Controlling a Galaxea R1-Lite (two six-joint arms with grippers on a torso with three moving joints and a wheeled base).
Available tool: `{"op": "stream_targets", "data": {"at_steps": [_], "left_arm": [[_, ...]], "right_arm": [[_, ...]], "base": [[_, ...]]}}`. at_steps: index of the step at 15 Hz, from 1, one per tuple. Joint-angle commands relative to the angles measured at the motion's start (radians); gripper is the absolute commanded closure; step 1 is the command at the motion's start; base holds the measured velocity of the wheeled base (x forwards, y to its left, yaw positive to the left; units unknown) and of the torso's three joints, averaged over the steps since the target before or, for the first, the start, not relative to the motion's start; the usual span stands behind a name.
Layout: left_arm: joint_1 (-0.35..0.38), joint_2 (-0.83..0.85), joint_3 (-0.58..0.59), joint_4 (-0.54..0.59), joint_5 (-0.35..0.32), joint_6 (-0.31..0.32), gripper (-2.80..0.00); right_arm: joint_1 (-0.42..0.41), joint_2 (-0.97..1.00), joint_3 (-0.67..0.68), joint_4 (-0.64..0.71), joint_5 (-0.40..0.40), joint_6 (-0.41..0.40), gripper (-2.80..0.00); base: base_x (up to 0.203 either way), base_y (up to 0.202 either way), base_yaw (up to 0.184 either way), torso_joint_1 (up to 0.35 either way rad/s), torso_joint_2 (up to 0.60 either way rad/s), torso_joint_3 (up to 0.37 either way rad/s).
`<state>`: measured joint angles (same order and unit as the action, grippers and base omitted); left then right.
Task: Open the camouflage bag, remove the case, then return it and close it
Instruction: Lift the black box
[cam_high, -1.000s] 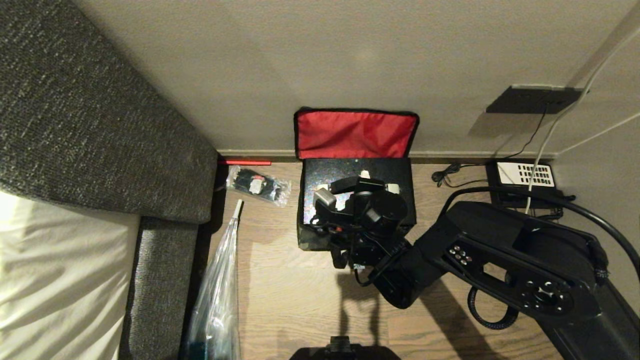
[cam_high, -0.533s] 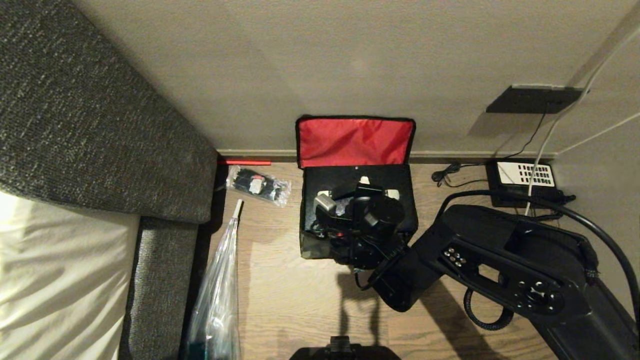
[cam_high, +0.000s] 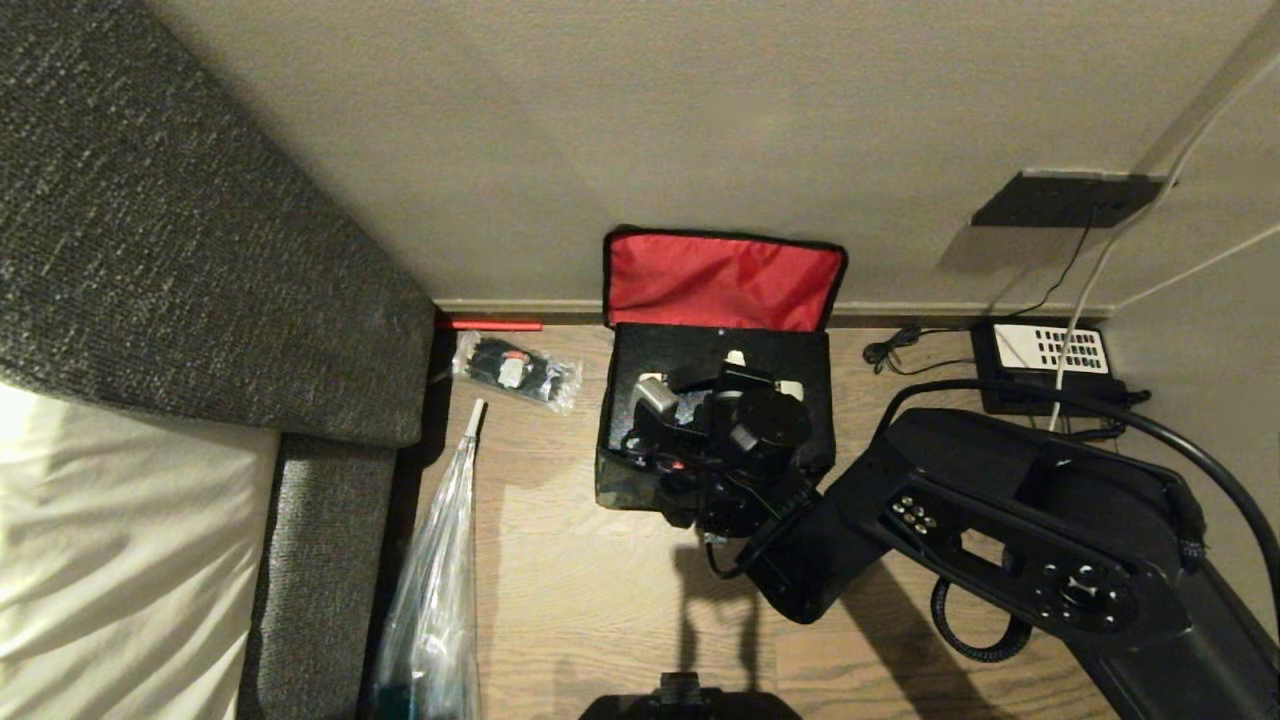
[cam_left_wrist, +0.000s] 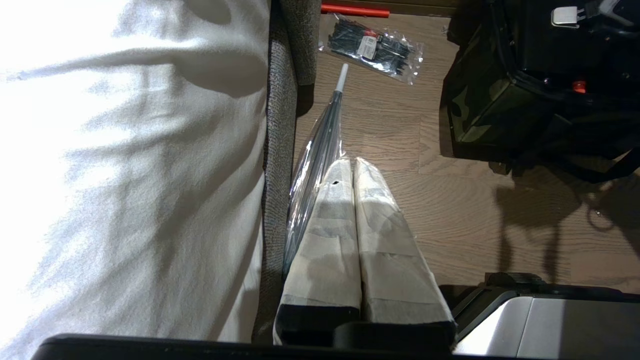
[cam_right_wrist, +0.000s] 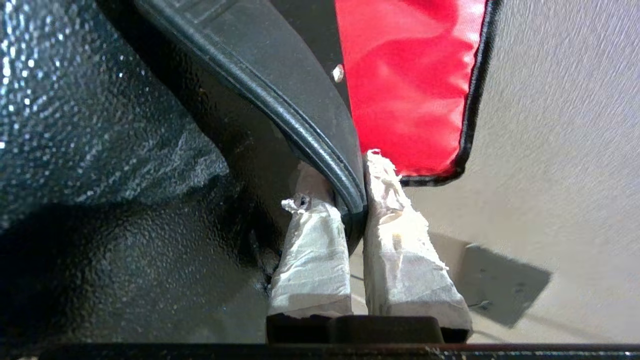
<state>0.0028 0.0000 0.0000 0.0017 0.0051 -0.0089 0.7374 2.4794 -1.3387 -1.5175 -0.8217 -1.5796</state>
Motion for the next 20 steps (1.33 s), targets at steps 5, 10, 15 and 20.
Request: {"op": "stream_targets", "data": {"at_steps": [5, 10, 15, 20], "left_arm": [[0.0, 0.0, 0.0, 0.0, -0.001, 0.0, 0.0], [0.0, 0.0, 0.001, 0.0, -0.001, 0.0, 0.0], [0.0, 0.0, 0.0, 0.0, -0.001, 0.0, 0.0], [0.0, 0.0, 0.0, 0.0, -0.001, 0.0, 0.0]], "right_arm": [[0.03, -0.016, 0.023, 0.031, -0.028, 0.108, 0.0], [0.03, -0.013, 0.08, 0.023, -0.022, 0.066, 0.0], [0.008, -0.014, 0.073, 0.013, 0.057, -0.023, 0.0], [-0.013, -0.007, 0.07, -0.012, 0.101, -0.09, 0.0]], "base": [[0.0, 0.0, 0.0, 0.0, 0.0, 0.0], [0.0, 0.0, 0.0, 0.0, 0.0, 0.0], [0.0, 0.0, 0.0, 0.0, 0.0, 0.0], [0.0, 0.0, 0.0, 0.0, 0.0, 0.0]]}}
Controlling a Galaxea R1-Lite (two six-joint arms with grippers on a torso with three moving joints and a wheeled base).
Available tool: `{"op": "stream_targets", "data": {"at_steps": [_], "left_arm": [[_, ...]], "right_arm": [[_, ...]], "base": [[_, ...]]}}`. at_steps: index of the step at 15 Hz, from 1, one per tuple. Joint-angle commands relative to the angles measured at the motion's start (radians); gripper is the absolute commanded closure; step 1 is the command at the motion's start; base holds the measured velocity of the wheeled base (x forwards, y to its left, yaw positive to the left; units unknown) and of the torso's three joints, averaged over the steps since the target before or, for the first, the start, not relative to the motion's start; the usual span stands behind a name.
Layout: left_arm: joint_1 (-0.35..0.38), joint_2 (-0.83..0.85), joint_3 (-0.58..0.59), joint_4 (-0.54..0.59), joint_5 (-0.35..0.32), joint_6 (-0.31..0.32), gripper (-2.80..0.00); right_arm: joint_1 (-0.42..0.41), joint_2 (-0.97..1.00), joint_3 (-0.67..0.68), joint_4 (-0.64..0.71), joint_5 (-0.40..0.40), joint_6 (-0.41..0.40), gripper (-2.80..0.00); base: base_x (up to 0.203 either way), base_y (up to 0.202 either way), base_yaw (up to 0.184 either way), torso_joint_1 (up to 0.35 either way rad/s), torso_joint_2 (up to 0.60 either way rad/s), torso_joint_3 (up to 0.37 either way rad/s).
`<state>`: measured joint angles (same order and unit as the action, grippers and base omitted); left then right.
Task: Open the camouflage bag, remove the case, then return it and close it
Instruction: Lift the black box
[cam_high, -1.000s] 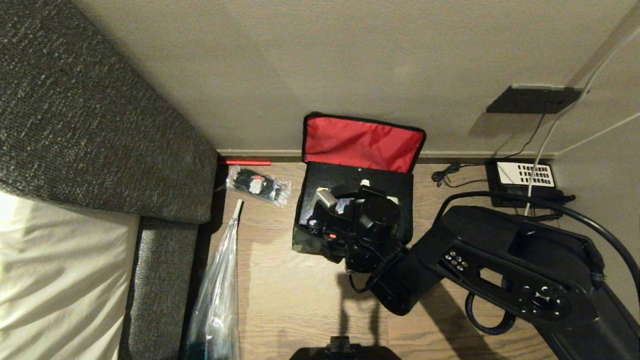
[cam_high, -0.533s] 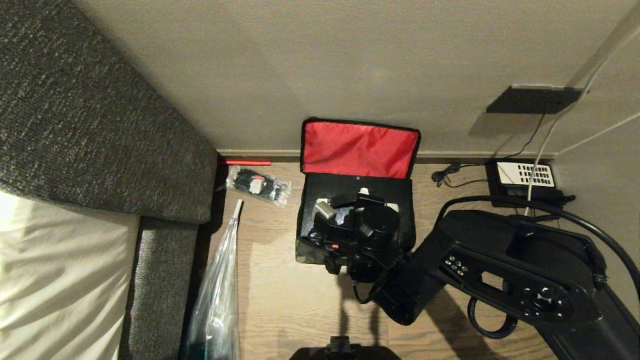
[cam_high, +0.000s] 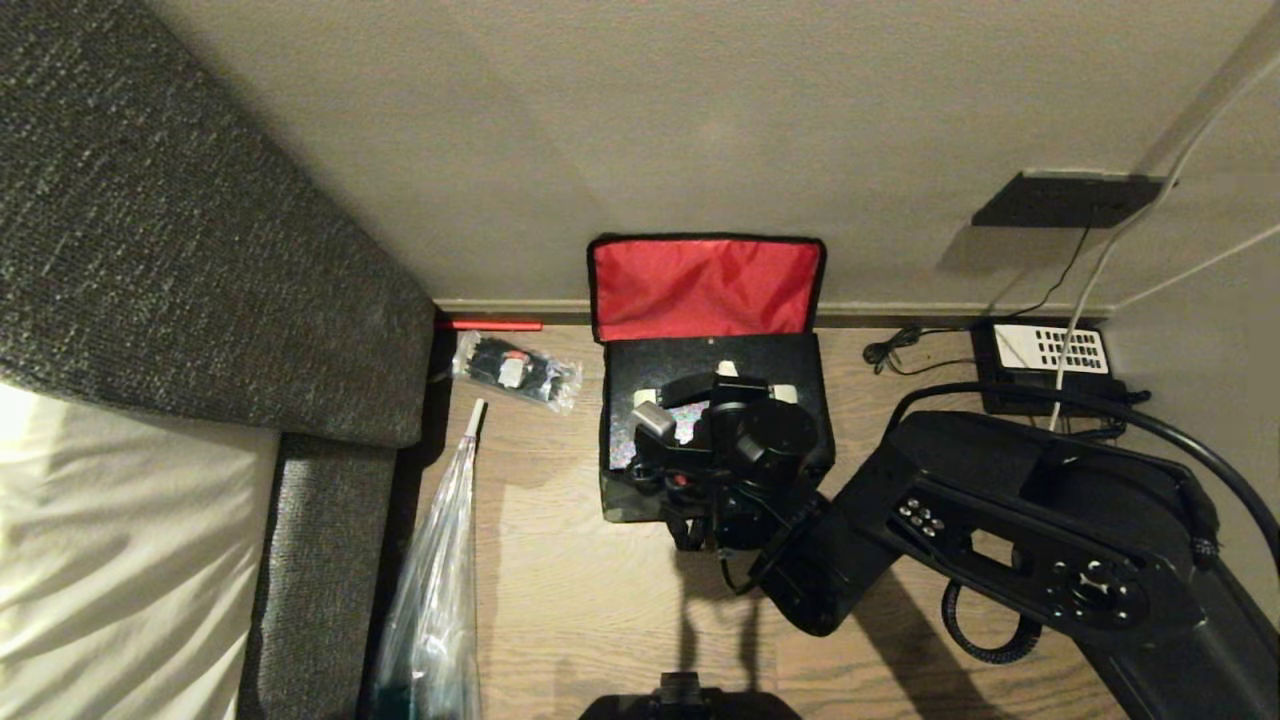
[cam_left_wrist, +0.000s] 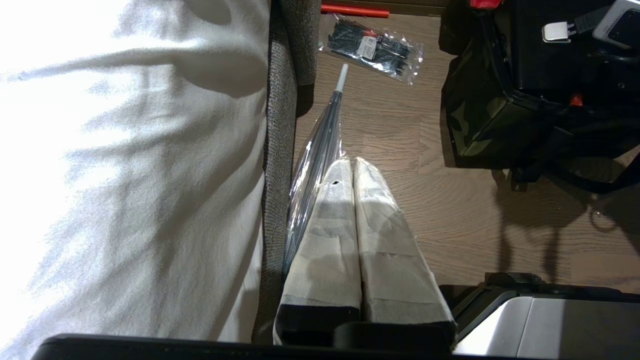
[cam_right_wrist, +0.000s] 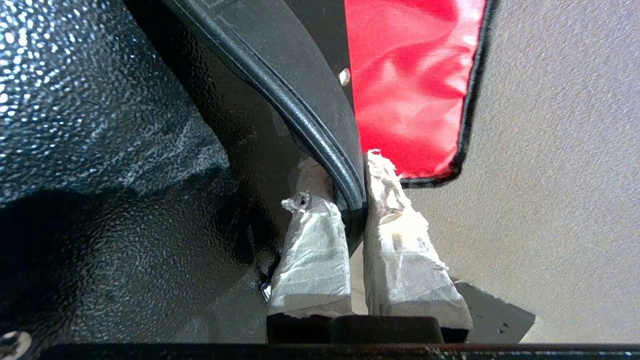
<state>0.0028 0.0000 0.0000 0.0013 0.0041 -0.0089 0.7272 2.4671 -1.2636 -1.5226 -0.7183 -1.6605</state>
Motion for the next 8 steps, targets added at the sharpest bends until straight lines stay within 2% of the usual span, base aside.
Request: {"op": "stream_targets", "data": {"at_steps": [1, 8], "left_arm": [[0.0, 0.0, 0.0, 0.0, 0.001, 0.0, 0.0], [0.0, 0.0, 0.0, 0.0, 0.001, 0.0, 0.0]], "right_arm": [[-0.002, 0.004, -0.005, -0.007, -0.001, -0.01, 0.0], [0.0, 0.026, -0.057, -0.007, -0.013, -0.008, 0.0]], "base": [[0.0, 0.0, 0.0, 0.0, 0.0, 0.0], [0.0, 0.0, 0.0, 0.0, 0.0, 0.0]]}}
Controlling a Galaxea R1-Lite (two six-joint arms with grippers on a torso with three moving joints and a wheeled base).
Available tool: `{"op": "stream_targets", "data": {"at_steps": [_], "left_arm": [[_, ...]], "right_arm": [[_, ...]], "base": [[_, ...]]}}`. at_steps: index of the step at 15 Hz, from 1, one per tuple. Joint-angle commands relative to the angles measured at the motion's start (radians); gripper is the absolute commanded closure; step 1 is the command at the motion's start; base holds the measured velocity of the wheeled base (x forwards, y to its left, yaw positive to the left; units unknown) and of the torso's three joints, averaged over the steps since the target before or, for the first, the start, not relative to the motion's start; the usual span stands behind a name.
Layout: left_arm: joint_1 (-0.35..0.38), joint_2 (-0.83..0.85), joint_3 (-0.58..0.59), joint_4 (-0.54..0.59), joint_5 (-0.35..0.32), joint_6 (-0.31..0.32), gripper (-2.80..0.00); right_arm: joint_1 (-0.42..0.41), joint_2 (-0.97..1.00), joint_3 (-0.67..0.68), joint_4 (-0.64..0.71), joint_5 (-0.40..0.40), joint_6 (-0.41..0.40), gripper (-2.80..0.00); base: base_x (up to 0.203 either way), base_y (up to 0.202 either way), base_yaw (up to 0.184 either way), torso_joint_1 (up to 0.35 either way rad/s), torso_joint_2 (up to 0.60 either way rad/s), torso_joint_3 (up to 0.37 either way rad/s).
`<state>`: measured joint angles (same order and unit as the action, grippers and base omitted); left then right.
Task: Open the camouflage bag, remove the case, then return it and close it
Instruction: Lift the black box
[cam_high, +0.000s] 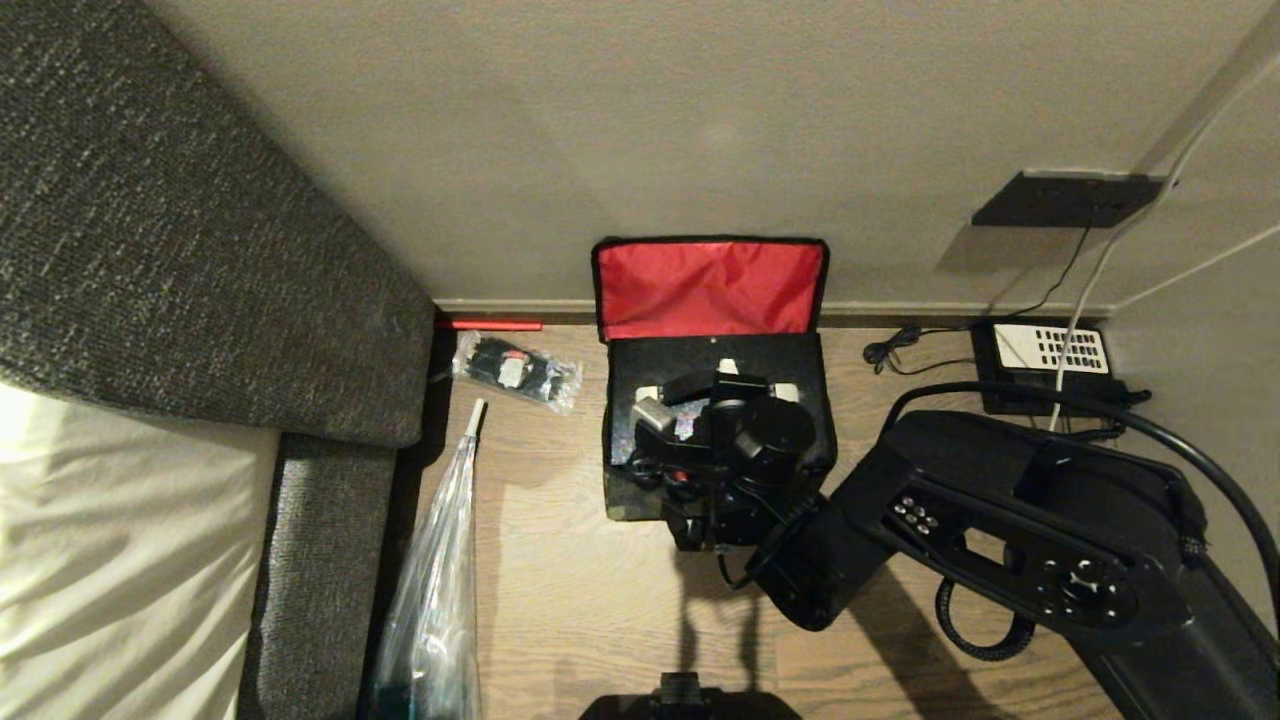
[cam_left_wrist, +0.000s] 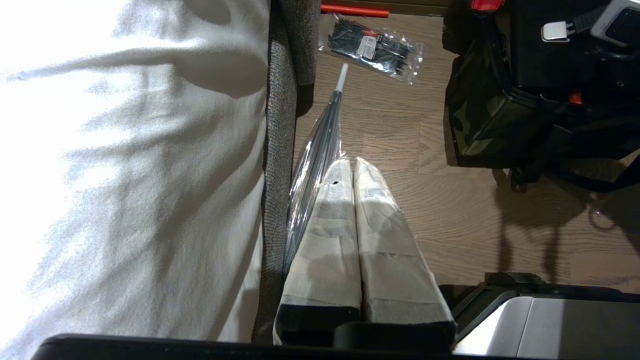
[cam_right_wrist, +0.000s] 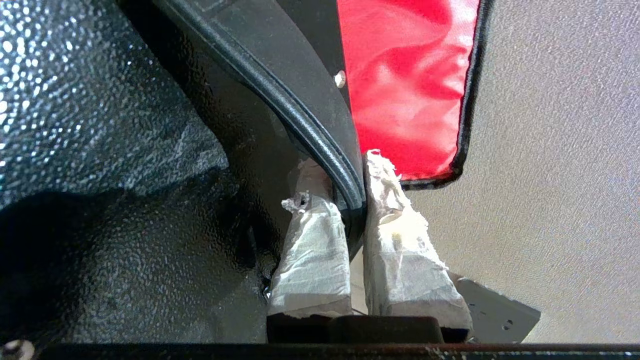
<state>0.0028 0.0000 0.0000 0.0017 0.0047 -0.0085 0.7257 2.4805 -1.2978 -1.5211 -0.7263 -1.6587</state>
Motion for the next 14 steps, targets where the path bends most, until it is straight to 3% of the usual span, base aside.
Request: {"op": "stream_targets", "data": {"at_steps": [1, 10, 12, 14], "left_arm": [[0.0, 0.002, 0.0, 0.0, 0.0, -0.001, 0.0], [0.0, 0.009, -0.025, 0.024, -0.012, 0.031, 0.0], [0.0, 0.053, -0.174, 0.091, -0.077, 0.0, 0.0], [0.0, 0.203, -0.388, 0.193, -0.187, -0.053, 0.0]], "right_arm": [[0.0, 0.018, -0.043, -0.009, -0.005, -0.012, 0.0], [0.003, 0.021, -0.042, -0.009, -0.015, -0.01, 0.0], [0.003, 0.021, -0.049, -0.009, -0.016, -0.009, 0.0], [0.003, 0.024, -0.049, -0.009, -0.018, -0.009, 0.0]], "base": [[0.0, 0.0, 0.0, 0.0, 0.0, 0.0], [0.0, 0.0, 0.0, 0.0, 0.0, 0.0], [0.0, 0.0, 0.0, 0.0, 0.0, 0.0], [0.0, 0.0, 0.0, 0.0, 0.0, 0.0]]}}
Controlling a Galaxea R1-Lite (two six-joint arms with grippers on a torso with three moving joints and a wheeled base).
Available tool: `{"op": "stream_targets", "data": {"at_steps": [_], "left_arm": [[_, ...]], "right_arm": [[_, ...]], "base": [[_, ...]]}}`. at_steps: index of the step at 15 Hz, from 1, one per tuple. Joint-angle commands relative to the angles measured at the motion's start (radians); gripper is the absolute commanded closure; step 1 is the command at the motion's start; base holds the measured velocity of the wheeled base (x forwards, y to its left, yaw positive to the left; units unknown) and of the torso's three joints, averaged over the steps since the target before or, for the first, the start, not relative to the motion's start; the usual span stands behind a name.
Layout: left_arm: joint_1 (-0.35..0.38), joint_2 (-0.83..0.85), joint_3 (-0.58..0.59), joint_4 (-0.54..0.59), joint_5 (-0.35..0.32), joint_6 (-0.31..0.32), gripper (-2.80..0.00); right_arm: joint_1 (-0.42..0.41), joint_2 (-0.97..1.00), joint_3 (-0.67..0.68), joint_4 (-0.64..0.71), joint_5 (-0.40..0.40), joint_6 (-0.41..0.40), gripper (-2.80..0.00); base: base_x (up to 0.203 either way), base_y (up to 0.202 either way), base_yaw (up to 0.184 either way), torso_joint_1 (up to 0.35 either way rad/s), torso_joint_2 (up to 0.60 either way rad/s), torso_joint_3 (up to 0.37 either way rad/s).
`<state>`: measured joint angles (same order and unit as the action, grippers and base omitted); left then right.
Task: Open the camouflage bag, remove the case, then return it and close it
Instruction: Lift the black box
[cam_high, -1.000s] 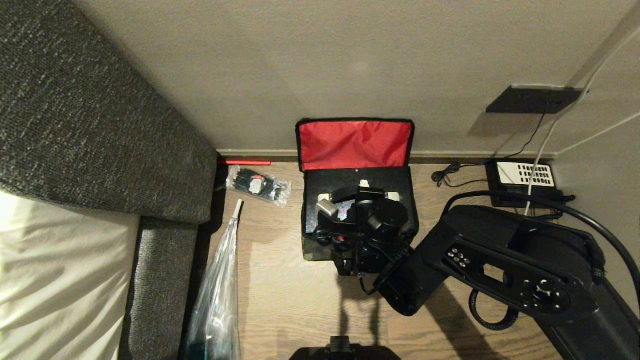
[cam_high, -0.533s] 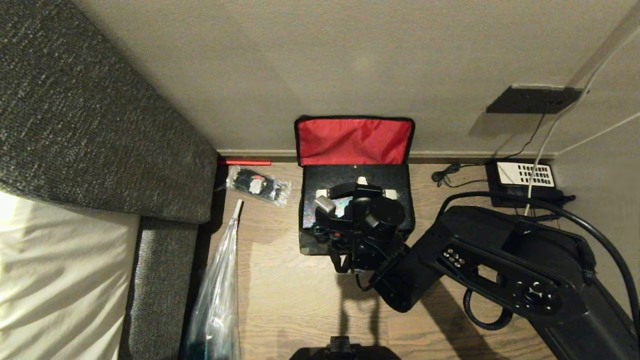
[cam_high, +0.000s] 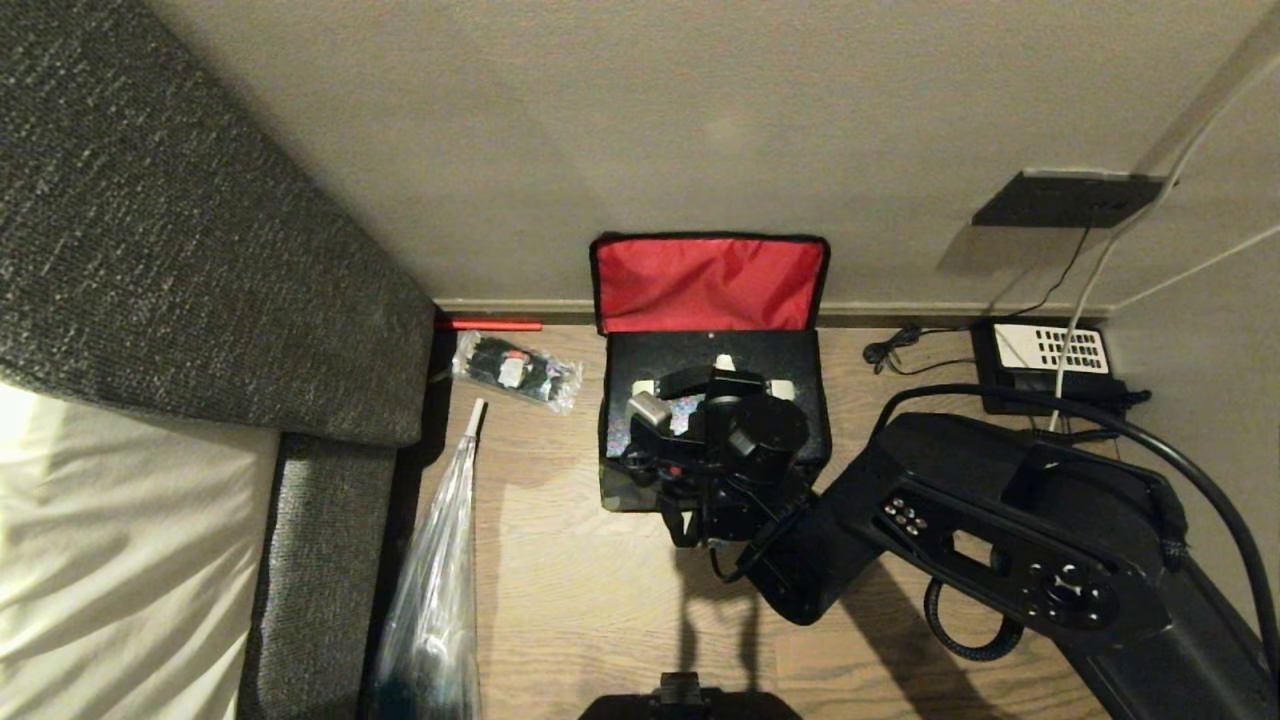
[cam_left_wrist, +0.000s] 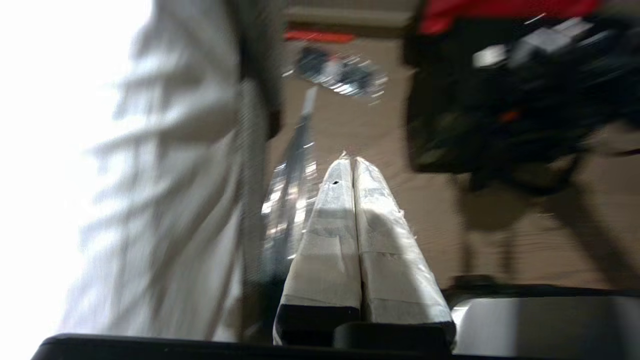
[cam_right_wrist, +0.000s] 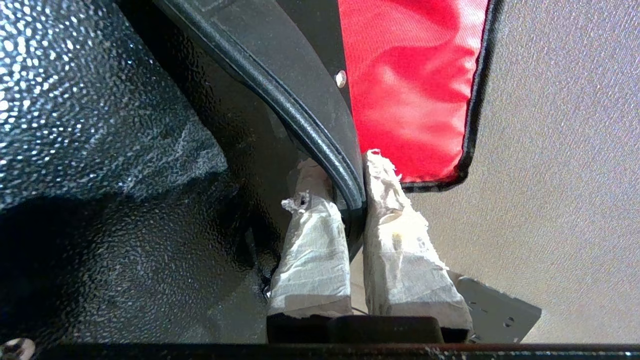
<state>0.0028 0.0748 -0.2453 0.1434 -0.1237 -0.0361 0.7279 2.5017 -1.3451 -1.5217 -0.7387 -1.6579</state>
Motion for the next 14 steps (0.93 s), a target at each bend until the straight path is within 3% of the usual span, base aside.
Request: {"op": "stream_targets", "data": {"at_steps": [1, 4, 6, 8, 11, 12, 14], "left_arm": [[0.0, 0.256, -0.251, 0.093, -0.118, -0.079, 0.0], [-0.003, 0.614, -0.479, 0.115, -0.296, -0.347, 0.0], [-0.003, 0.81, -0.525, 0.027, -0.393, -0.515, 0.0], [-0.003, 0.978, -0.503, -0.147, -0.456, -0.658, 0.0], [0.013, 1.21, -0.375, -0.471, -0.523, -0.74, 0.0], [0.026, 1.256, -0.346, -0.546, -0.574, -0.776, 0.0], [0.037, 1.279, -0.325, -0.595, -0.728, -0.885, 0.0]], "right_arm": [[0.001, 0.003, -0.002, -0.008, -0.017, -0.01, 0.0], [0.001, 0.002, -0.006, -0.008, -0.034, -0.011, 0.0], [0.001, 0.006, -0.007, -0.008, -0.036, -0.01, 0.0], [0.001, 0.004, -0.007, -0.008, -0.064, -0.011, 0.0], [0.001, 0.004, -0.008, -0.008, -0.088, -0.01, 0.0], [0.001, 0.005, -0.008, -0.008, -0.091, -0.01, 0.0], [0.001, 0.008, -0.001, -0.008, -0.091, -0.005, 0.0]], "base": [[0.0, 0.0, 0.0, 0.0, 0.0, 0.0], [0.0, 0.0, 0.0, 0.0, 0.0, 0.0], [0.0, 0.0, 0.0, 0.0, 0.0, 0.0], [0.0, 0.0, 0.0, 0.0, 0.0, 0.0], [0.0, 0.0, 0.0, 0.0, 0.0, 0.0], [0.0, 0.0, 0.0, 0.0, 0.0, 0.0], [0.0, 0.0, 0.0, 0.0, 0.0, 0.0]]}}
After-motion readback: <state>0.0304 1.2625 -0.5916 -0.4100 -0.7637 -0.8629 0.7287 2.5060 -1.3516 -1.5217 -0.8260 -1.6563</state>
